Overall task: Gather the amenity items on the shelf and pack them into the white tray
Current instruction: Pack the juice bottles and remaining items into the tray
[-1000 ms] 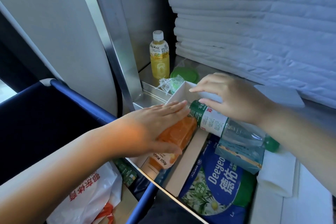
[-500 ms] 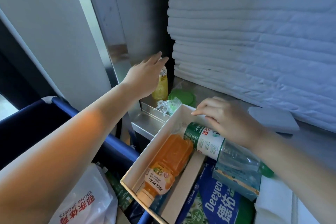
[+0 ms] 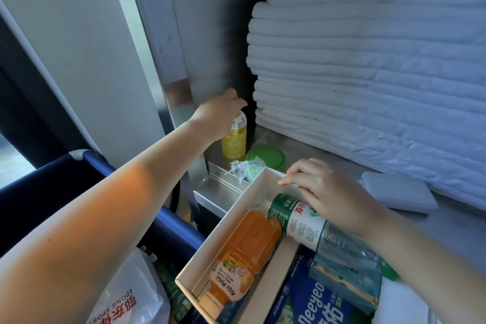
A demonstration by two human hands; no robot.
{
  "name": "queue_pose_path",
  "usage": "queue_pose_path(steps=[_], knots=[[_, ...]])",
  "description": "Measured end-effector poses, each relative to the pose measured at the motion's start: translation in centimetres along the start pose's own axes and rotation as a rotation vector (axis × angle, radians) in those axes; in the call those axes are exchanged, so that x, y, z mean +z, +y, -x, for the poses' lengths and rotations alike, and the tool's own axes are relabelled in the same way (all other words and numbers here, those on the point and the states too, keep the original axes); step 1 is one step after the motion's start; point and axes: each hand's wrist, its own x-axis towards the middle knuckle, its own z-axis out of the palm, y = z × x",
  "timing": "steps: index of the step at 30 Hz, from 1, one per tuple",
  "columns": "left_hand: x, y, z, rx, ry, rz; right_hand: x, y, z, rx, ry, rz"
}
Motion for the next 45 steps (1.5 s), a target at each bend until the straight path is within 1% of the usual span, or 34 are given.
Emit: queue_pose_path(steps=[3, 6, 9, 12, 15, 17, 19, 23, 25, 31, 35, 41, 45], knots=[[-0.3, 0.4, 0.4, 0.017, 0.037, -0.034, 0.1, -0.1, 0.0, -0.005, 0.001, 0.009], [-0.8, 0.8, 0.9, 0.006, 0.085, -0.116, 0.1, -0.1, 0.0, -0.007, 0.003, 0.013], [-1.9, 1.3, 1.5, 0.017, 0.159, -0.128, 0.0, 0.0, 0.0, 0.004, -0.004, 0.014], [-4.1, 1.7, 2.1, 0.027, 0.263, -0.089, 0.1, 0.1, 0.0, 0.023, -0.014, 0.011], [-6.7, 2.2, 2.9, 0.066, 0.371, -0.018, 0.2, 0.0, -0.1, 0.081, 0.005, -0.027], [-8.1, 2.7, 3.7, 0.1, 0.431, 0.046, 0.1, -0.2, -0.1, 0.127, 0.032, -0.057], [-9.1, 3.5, 4.7, 0.135, 0.461, 0.103, -0.2, -0.4, 0.0, 0.174, 0.097, -0.093], [-9.8, 5.4, 6.3, 0.139, 0.444, 0.206, -0.6, -1.2, -0.1, 0.259, 0.294, -0.233], [-9.9, 6.3, 6.9, 0.13, 0.43, 0.268, -0.8, -1.5, -0.2, 0.293, 0.334, -0.29], [-9.9, 8.5, 8.0, 0.121, 0.379, 0.465, -0.9, -2.3, -0.2, 0.266, 0.367, -0.327], [-9.7, 8.8, 8.9, 0.078, 0.355, 0.587, -1.1, -2.9, -0.1, 0.327, 0.355, -0.345], [-9.4, 8.7, 10.8, 0.053, 0.356, 0.643, -0.7, -3.7, 0.3, 0.402, 0.322, -0.342], [-9.2, 8.2, 12.4, 0.025, 0.4, 0.711, -0.7, -4.2, 0.4, 0.391, 0.296, -0.364]])
